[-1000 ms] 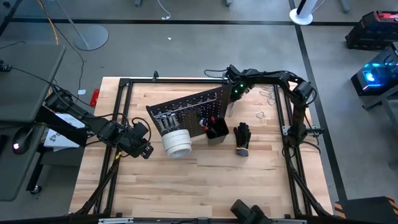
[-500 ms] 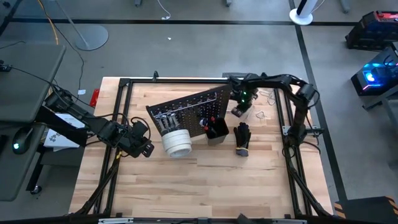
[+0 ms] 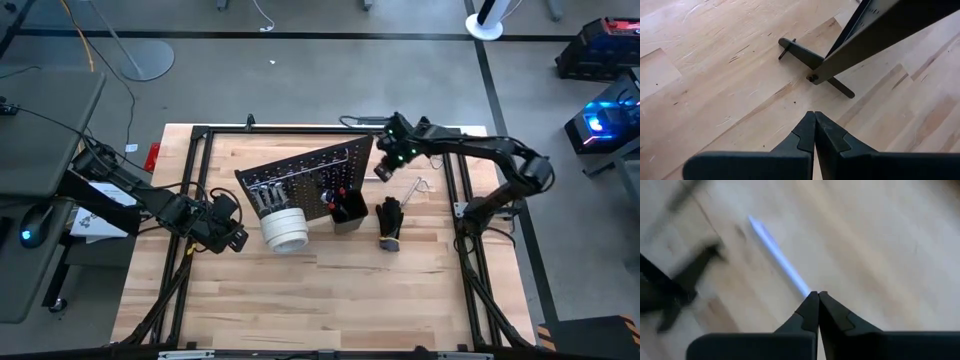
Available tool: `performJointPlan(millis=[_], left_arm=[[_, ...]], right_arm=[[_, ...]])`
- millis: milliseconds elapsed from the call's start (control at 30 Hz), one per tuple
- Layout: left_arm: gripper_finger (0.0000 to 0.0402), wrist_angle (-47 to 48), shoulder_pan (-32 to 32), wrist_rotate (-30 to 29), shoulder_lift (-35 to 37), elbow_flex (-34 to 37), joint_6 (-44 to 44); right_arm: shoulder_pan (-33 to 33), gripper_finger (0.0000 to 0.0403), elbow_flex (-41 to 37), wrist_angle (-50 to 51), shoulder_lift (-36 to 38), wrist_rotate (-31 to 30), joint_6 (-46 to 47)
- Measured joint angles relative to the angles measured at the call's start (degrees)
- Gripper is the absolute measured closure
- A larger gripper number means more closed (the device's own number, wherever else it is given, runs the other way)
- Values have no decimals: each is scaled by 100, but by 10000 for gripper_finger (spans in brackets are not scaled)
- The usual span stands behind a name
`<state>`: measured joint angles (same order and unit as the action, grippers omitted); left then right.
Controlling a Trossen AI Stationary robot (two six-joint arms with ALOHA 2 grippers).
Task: Hang tools onto peg board
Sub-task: Hang the light purple pen onto the pegboard
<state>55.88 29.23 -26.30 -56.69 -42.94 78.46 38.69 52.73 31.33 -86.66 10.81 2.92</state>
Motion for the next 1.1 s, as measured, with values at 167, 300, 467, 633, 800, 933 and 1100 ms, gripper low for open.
performJointPlan(millis=[167, 300, 467, 633, 800, 933, 1100], left_arm=[[402, -1, 0, 9, 0, 0, 85], [401, 2, -2, 9, -4, 0, 89], [402, 7, -39, -1, -4, 0, 87], [401, 37, -44, -42, -4, 0, 50], [402, 35, -48, -164, -4, 0, 53], [402, 37, -48, -212, -4, 0, 57], [401, 29, -48, -254, -7, 0, 99]], right_arm=[[-74, 387, 533, -193, -464, -10, -549], [-87, 384, 956, -278, -1141, 8, -475], [-134, 400, 1386, -314, -1870, 408, -299], [-245, 402, 1475, -311, -2103, 519, -474], [-358, 403, 1314, -353, -2145, 686, -441], [-416, 403, 1038, -121, -2129, 750, -411], [-428, 403, 444, 148, -1898, 1039, -419]])
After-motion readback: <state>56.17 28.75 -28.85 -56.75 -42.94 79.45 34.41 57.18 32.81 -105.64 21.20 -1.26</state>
